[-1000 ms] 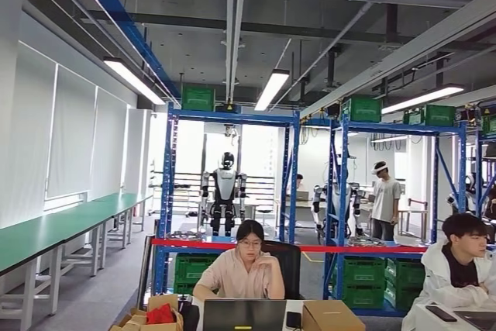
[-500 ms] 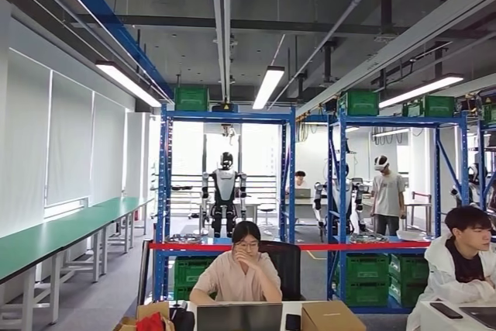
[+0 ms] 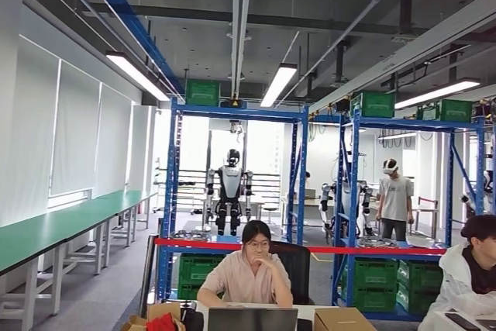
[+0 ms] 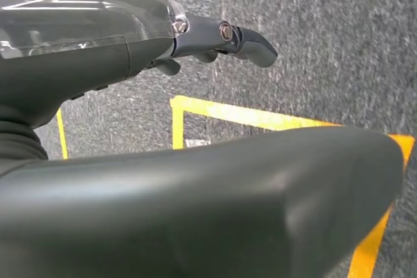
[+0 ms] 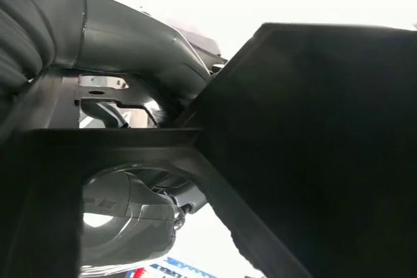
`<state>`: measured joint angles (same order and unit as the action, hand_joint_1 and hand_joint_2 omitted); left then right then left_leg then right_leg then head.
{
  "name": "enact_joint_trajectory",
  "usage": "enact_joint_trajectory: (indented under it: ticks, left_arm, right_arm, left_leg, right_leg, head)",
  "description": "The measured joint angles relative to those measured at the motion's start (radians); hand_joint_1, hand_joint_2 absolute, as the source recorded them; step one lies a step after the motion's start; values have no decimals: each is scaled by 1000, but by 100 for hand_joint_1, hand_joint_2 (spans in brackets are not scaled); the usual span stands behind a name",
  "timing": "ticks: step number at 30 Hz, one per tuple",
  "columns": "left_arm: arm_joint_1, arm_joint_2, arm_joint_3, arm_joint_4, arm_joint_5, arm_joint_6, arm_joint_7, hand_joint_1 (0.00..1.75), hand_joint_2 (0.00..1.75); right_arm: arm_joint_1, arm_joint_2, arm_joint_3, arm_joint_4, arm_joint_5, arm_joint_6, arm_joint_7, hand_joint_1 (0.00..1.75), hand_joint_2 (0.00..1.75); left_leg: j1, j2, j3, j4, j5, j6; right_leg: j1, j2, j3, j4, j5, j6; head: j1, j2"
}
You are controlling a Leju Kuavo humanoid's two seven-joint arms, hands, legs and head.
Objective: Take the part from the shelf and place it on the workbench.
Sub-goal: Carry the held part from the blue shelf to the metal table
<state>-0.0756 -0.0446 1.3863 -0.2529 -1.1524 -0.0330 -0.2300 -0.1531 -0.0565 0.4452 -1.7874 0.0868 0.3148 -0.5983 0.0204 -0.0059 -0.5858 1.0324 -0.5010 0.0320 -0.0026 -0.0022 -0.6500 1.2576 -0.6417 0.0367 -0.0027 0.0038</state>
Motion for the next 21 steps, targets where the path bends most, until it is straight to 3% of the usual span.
enact_joint_trajectory:
  ticks: [1,2,3,5,6,8,11,13,16,17,18,20,21]
  left_arm:
    - [0,0,0,0,0,0,0,0,175]
    - [0,0,0,0,0,1,0,0,175]
    - [1,0,0,0,0,1,0,0,175]
    - [1,-1,0,0,0,1,0,0,175]
    - [1,-2,0,0,0,1,-1,0,175]
    - [3,-3,0,0,0,1,-1,0,175]
    - [2,-3,0,0,0,1,-2,0,175]
    - [-2,-3,0,0,0,1,-4,0,175]
    - [-1,1,0,0,0,1,-5,0,175]
    - [1,2,0,0,0,1,-5,0,175]
    - [2,3,0,0,0,1,-5,0,175]
    - [4,4,0,0,0,1,-5,0,175]
    - [3,4,0,0,0,1,-5,0,175]
  right_arm:
    - [3,0,-3,0,-6,3,2,175,175]
    - [6,1,-5,0,-15,6,3,175,175]
    - [7,2,-8,1,-22,10,4,175,175]
    - [8,4,-16,1,-31,13,4,175,175]
    - [8,5,-19,2,-30,12,4,175,175]
    - [9,9,-25,2,-22,8,4,175,175]
    - [12,15,-30,0,-9,5,6,175,175]
    - [11,20,-30,-1,-6,5,7,175,175]
    - [14,23,-31,-1,0,2,7,175,175]
    - [15,24,-31,-1,3,0,7,175,175]
    - [15,25,-31,-1,8,-2,7,175,175]
    - [12,27,-32,-1,18,-5,7,175,175]
    - [9,28,-32,-1,22,-6,7,175,175]
  left_leg:
    - [-1,1,7,0,-6,1]
    - [-3,2,15,0,-13,1]
    - [-6,3,26,0,-21,1]
    - [-10,7,50,-3,-37,-1]
    - [-11,10,57,-5,-43,-4]
    - [-10,15,65,-9,-49,-15]
    - [-11,20,76,6,-52,-28]
    - [-10,17,37,82,-80,-34]
    - [-8,14,-77,247,-142,-47]
    - [-7,14,-97,256,-134,-51]
    - [-5,14,-98,229,-104,-54]
    - [0,13,-67,112,-12,-58]
    - [0,13,-53,57,16,-56]
  right_leg:
    - [0,0,-34,39,-5,0]
    - [1,0,-50,41,11,-3]
    - [3,-1,-46,3,50,-9]
    - [13,-15,-7,-128,142,-30]
    - [20,-22,10,-181,163,-41]
    - [30,-27,24,-223,168,-57]
    - [23,-16,53,-252,171,-67]
    - [16,-14,74,-265,169,-71]
    - [15,-9,87,-267,155,-73]
    - [14,-6,95,-267,148,-71]
    - [13,-4,105,-266,140,-69]
    - [11,-2,129,-265,122,-60]
    - [11,-1,135,-261,115,-56]
  head:
    - [0,0]
    - [0,0]
    - [0,0]
    - [0,0]
    - [0,0]
    - [0,0]
    - [0,0]
    - [0,0]
    - [0,0]
    - [0,0]
    - [0,0]
    - [0,0]
    - [0,0]
